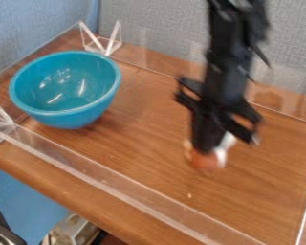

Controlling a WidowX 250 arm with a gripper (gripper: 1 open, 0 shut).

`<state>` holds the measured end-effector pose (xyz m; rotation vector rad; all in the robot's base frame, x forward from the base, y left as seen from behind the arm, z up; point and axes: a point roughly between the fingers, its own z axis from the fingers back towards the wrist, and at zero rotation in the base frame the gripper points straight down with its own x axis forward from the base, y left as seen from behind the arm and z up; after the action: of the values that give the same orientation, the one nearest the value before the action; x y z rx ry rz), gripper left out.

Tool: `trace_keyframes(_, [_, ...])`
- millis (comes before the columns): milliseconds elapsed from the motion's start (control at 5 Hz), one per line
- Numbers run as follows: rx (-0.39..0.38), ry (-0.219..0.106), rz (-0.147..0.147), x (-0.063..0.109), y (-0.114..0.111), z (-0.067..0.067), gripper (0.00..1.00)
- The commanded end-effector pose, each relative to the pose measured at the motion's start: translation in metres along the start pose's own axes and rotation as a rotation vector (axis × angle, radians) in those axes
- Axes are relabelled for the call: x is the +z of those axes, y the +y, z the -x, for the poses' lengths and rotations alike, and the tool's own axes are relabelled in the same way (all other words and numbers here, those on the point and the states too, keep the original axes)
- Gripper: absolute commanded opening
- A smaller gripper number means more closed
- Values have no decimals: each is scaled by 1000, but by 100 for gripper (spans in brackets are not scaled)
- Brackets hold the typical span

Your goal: Remove the mushroom from inside the blue bowl and put it on the table

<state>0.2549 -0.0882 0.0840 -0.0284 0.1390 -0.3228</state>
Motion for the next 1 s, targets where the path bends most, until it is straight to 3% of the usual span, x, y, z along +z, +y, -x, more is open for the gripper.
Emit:
trace_keyframes(0, [-71, -41, -7, -11, -9, -18, 0])
trace_keyframes(200, [-98, -48, -9, -20, -10, -25, 0])
trace_keyframes(800, [-122, -91, -7, -23, 0, -33, 0])
